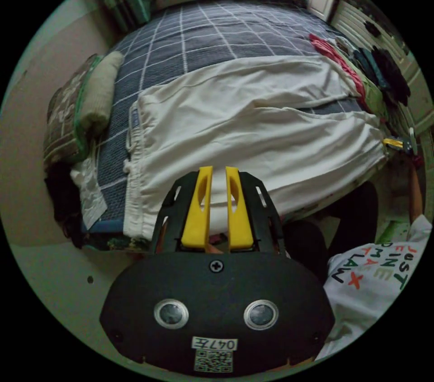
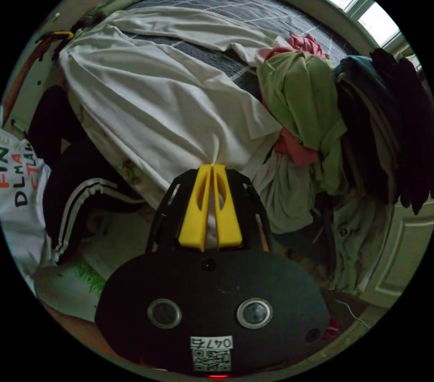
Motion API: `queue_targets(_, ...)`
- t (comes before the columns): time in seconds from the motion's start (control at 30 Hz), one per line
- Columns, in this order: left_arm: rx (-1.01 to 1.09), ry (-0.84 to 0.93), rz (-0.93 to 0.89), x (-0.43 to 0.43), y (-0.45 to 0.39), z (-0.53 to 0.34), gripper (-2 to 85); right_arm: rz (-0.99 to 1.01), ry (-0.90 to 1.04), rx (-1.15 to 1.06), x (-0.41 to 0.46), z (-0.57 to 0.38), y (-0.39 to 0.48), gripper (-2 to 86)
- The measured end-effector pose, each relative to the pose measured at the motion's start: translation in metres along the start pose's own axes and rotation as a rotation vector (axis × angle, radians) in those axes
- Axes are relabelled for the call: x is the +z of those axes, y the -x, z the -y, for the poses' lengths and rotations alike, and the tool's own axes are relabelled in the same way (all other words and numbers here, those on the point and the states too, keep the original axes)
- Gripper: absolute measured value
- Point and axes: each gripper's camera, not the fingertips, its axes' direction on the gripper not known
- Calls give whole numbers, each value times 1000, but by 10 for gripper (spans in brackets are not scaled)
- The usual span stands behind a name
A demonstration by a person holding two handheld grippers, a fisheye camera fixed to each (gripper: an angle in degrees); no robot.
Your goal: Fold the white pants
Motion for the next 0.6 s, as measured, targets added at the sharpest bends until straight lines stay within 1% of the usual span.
queue_targets(0.13,101,-6,-8,7,-37,18,55,54,59,-1,-5,-17,3,2)
queue_targets(0.2,125,-5,-17,13,-48,28,54,-39,54,40,-7,-13,-2,9)
queue_targets(0.23,133,-7,-15,16,-54,34,54,-46,30,52,-11,-10,-4,10)
queue_targets(0.3,145,-10,-13,21,-64,44,53,-47,-93,81,-24,13,-11,5)
queue_targets(0.37,161,-8,-28,26,-74,54,53,-93,-126,78,-21,39,-11,-1)
queue_targets(0.47,176,0,-29,39,-90,69,54,-63,-72,67,11,84,-20,-3)
queue_targets(0.5,172,11,-29,46,-94,74,54,-79,-18,116,29,95,-32,-3)
queue_targets(0.57,159,29,-28,55,-96,79,55,-76,11,200,38,100,-51,-2)
queue_targets(0.6,159,29,-29,56,-97,79,55,-28,-68,235,25,98,-55,0)
